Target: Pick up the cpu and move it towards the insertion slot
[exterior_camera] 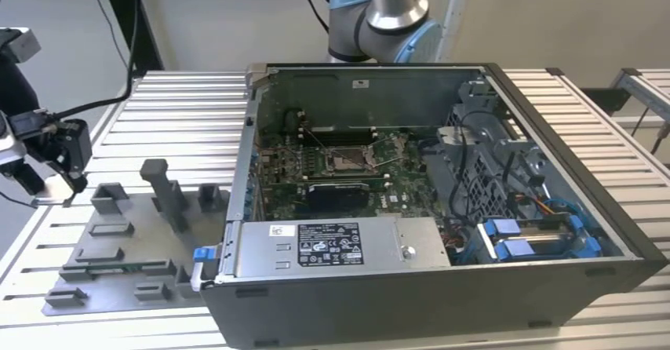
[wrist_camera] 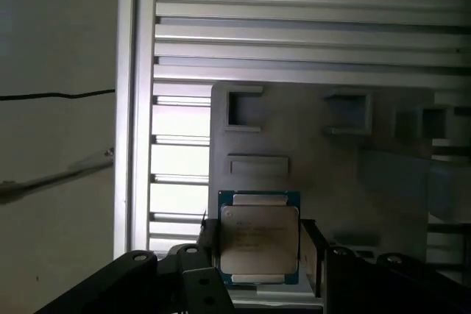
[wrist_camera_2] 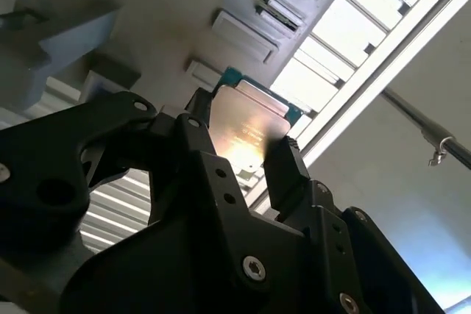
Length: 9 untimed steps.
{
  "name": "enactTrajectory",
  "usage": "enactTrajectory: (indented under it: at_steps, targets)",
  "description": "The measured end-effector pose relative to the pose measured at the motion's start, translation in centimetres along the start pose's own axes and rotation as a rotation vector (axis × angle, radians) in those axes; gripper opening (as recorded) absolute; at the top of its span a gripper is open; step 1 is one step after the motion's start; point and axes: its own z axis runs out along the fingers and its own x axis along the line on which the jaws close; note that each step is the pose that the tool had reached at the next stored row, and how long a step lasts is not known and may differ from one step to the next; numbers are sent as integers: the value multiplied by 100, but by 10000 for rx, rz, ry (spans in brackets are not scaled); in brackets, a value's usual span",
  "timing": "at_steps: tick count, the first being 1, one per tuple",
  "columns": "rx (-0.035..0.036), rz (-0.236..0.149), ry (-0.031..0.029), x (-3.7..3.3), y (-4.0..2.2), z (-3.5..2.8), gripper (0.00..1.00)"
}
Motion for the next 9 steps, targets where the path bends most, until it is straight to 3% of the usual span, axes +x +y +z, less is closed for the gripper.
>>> enactTrajectory:
  at_steps: [9]
  targets:
    - [-1, 2, 68, 1, 7, -220, 0]
